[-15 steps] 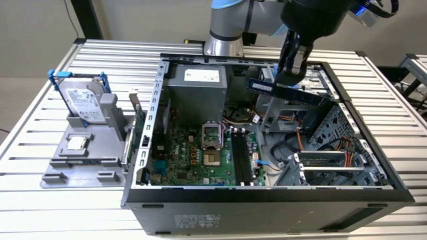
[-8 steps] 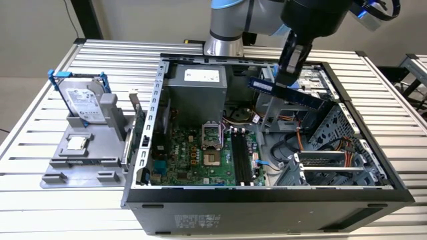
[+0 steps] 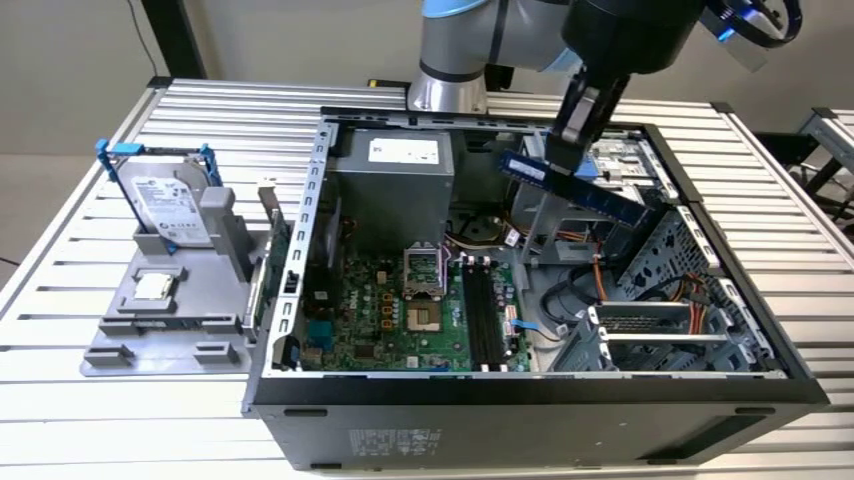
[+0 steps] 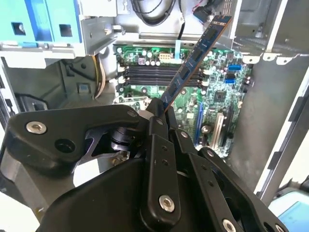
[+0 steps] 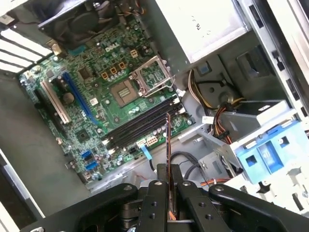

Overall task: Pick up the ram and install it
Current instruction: 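Insert the ram into the slot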

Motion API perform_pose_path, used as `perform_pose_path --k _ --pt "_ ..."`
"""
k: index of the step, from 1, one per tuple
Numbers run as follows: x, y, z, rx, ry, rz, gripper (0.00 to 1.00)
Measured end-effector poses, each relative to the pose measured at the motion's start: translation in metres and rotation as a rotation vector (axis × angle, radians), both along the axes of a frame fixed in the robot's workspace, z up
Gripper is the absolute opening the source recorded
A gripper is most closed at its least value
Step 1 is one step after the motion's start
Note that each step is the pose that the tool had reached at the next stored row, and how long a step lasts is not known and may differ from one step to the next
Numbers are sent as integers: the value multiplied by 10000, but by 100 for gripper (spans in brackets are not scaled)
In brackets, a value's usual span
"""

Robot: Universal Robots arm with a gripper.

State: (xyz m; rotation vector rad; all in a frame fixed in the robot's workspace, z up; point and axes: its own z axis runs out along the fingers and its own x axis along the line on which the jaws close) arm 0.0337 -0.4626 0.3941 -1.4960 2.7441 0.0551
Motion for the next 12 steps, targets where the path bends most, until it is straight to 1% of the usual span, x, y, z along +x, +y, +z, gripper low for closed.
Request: perform_pose_path --k 12 --pt "0 0 -1 0 0 -1989 0"
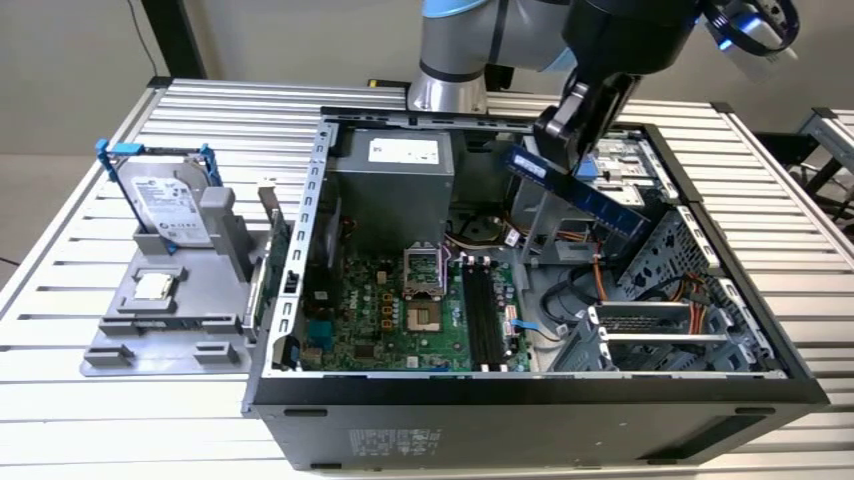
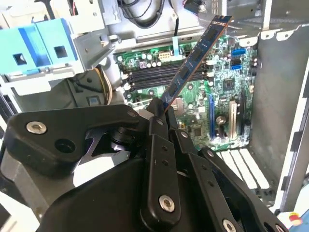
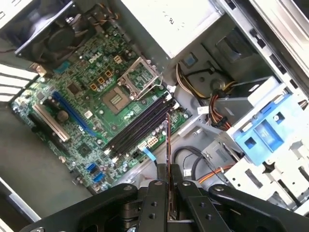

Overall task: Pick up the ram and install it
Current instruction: 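Insert the ram into the slot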

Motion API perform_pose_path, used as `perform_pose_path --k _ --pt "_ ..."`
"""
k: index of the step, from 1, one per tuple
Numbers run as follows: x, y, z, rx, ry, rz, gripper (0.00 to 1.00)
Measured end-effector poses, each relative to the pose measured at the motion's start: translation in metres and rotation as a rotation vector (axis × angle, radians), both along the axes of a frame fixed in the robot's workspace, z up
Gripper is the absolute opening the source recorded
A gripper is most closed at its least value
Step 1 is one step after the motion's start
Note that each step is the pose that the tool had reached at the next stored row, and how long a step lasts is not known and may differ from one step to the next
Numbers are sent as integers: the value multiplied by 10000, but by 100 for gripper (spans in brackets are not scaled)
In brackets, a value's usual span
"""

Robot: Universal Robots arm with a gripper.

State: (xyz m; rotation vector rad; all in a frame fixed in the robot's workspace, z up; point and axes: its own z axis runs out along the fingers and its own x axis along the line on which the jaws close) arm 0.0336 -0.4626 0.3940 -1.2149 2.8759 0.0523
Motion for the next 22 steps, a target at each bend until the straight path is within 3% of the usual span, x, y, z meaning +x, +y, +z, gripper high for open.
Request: perform_pose_path --k 22 --pt "0 0 -2 1 0 -3710 0"
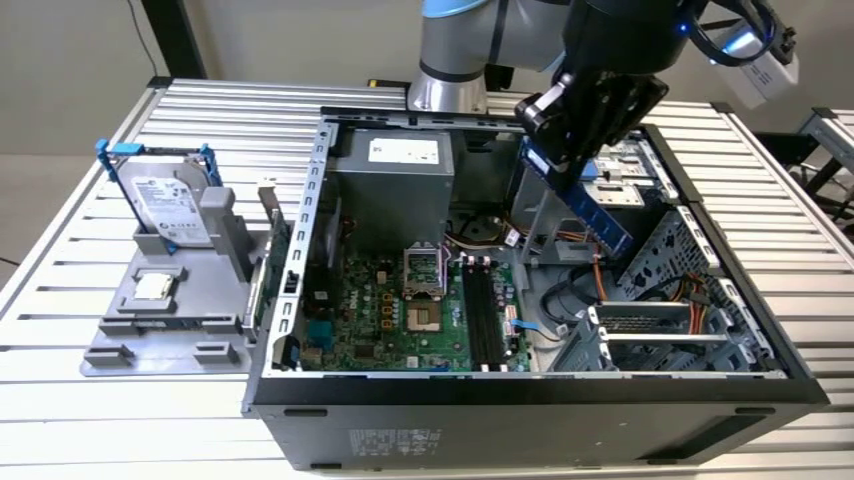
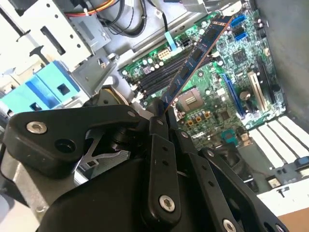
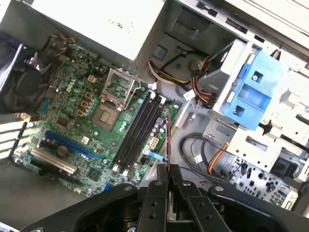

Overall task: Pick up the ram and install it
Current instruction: 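Insert the ram into the slot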

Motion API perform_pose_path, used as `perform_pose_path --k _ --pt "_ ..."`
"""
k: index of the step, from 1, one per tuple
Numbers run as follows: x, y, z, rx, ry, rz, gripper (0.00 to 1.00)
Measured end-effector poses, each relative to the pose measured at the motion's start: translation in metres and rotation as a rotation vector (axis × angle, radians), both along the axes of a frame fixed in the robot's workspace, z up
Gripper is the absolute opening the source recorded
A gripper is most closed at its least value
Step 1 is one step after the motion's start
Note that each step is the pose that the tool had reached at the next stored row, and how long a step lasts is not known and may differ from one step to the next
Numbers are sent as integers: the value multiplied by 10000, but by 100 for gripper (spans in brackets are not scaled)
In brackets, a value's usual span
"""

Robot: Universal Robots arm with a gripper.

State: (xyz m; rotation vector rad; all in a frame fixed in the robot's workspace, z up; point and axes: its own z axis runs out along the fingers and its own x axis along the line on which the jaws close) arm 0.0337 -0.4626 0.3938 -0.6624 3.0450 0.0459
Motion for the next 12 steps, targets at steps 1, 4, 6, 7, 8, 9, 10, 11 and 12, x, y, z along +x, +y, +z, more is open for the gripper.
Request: perform_pose_path --k 1,4,6,7,8,9,10,11,12 --pt "0 0 0 0 0 -182 0" --pt "0 0 0 -1 0 -684 0" --pt "0 0 -1 -1 0 -1028 0" --pt "0 0 -1 -1 0 -1196 0" --pt "0 0 -1 -1 0 -1368 0" --pt "0 0 -1 -1 0 -1537 0" --pt "0 0 -1 -1 0 -1732 0" --pt "0 0 -2 -1 0 -1888 0" --pt "0 0 -2 -1 0 -2066 0"
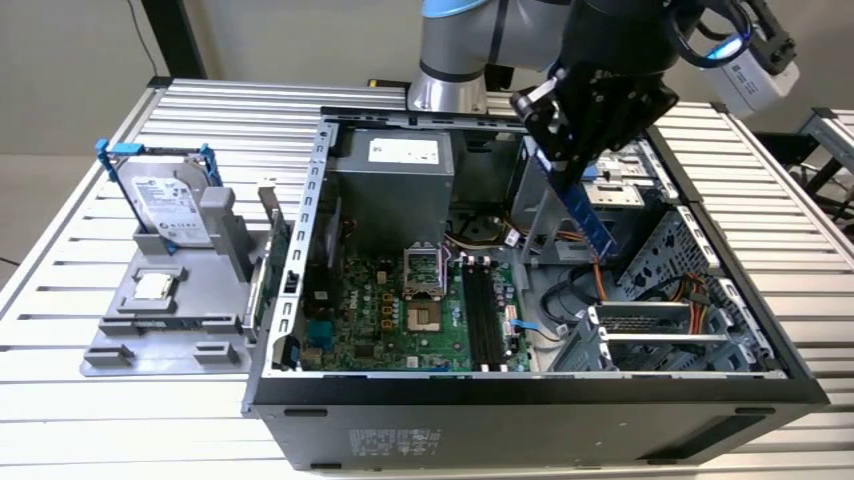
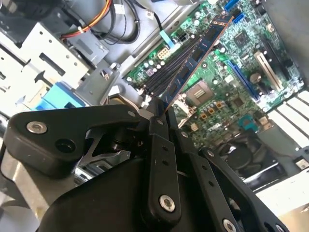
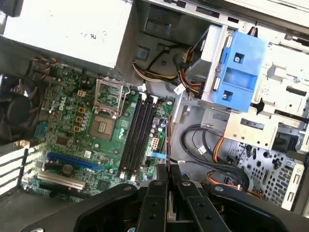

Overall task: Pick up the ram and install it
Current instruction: 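Insert the ram into the slot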

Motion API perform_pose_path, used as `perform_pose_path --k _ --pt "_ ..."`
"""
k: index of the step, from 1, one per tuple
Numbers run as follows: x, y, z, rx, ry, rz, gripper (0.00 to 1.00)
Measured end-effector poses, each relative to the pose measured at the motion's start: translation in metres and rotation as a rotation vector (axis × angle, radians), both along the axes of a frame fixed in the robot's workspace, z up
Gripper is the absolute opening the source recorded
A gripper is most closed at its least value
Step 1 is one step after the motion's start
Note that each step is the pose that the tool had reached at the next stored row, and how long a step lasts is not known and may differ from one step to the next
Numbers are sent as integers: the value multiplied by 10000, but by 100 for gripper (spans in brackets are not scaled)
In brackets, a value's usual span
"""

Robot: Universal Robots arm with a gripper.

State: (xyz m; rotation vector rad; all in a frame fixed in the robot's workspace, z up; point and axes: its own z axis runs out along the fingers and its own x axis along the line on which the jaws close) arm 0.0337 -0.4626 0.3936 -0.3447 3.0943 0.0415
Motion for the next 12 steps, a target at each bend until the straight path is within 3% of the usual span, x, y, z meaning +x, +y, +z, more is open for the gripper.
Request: perform_pose_path --k 7,12 --pt "0 0 -3 1 1 -1160 0" --pt "0 1 -11 -15 -1 -1207 0"
